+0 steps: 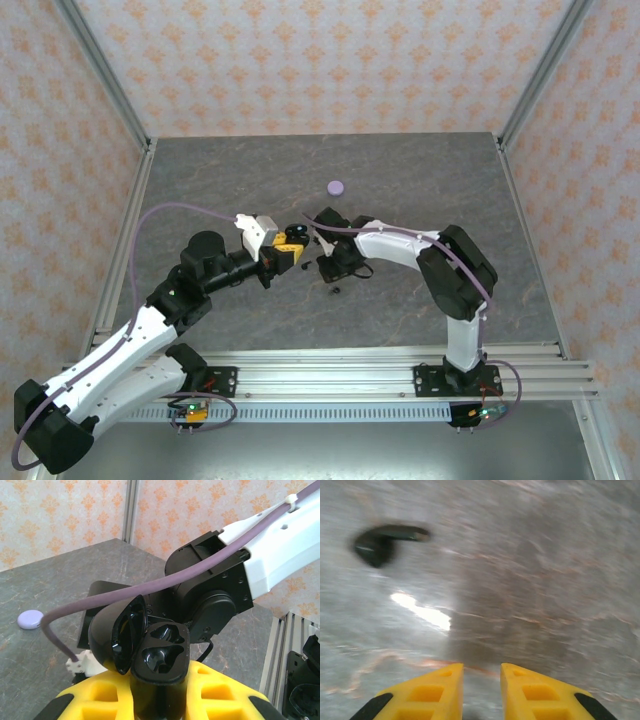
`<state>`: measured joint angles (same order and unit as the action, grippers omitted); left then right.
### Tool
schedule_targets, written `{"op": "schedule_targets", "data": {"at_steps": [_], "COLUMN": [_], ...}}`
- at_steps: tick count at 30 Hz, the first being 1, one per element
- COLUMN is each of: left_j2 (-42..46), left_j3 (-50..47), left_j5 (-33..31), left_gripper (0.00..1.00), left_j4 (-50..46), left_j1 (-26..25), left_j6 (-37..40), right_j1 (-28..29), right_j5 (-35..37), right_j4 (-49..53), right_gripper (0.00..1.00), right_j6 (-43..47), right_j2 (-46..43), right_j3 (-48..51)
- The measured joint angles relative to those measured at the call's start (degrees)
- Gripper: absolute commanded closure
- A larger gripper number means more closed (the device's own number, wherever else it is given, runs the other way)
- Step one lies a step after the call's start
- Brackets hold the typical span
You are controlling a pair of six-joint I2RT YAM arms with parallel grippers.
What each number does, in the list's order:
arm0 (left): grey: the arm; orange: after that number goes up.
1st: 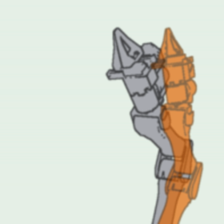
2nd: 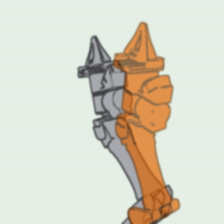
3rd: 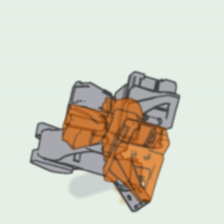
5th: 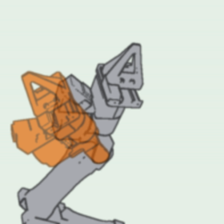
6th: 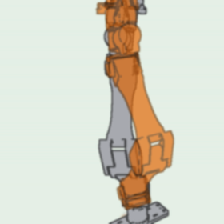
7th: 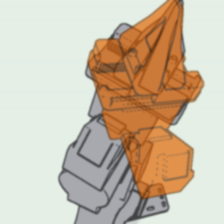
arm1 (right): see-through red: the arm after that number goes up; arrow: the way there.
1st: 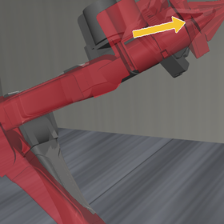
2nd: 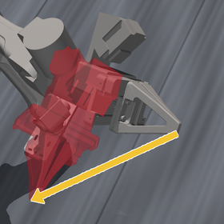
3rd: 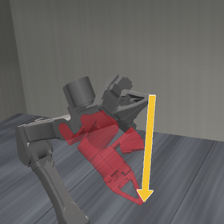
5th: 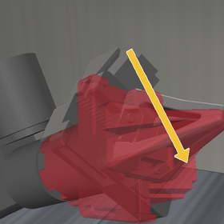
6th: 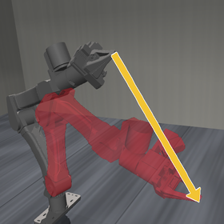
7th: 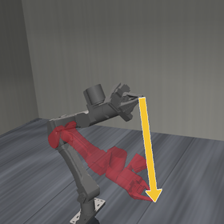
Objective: Insert the wireless bluetooth earbuds into the charging case
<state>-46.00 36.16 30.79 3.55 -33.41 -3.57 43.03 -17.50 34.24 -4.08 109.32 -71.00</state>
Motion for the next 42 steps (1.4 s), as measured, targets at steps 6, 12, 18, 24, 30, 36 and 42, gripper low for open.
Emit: {"op": "schedule_targets", "data": {"at_steps": [6,12,18,24,30,36,42], "left_j2": [0.0,0.02,0.37,0.66,0.66,0.66,0.63], "left_j3": [0.0,0.0,0.0,0.0,0.0,0.0,0.0], "left_j5": [0.0,0.0,0.0,0.0,0.02,0.02,0.02], "left_gripper": [0.83,0.83,0.83,0.83,0.83,0.83,0.83], "left_j4": [-0.35,-0.37,-0.48,-0.52,-0.52,-0.52,-0.52], "left_j1": [0.0,0.0,0.0,0.0,0.0,0.0,0.0], "left_j6": [0.0,-0.02,-0.02,-0.02,-0.02,-0.24,-0.72], "right_j1": [-3.56,-6.03,-6.4,-2.95,1.03,2.32,3.78], "right_j5": [0.63,3.3,3.85,3.1,4.24,5.51,5.62], "right_j4": [-2.1,-2.86,-0.61,1.33,2.36,2.36,2.36], "right_gripper": [0.71,0.68,0.63,0.53,0.53,0.55,0.55], "right_j6": [-3.54,-5.46,-6.58,-11.37,-19.3,-25.88,-29.27], "right_j2": [-2.45,-6.23,-14.78,-24.72,-27.1,-27.1,-27.1], "right_j3": [3.43,7.56,12.35,17.44,20.98,22.49,22.97]}}
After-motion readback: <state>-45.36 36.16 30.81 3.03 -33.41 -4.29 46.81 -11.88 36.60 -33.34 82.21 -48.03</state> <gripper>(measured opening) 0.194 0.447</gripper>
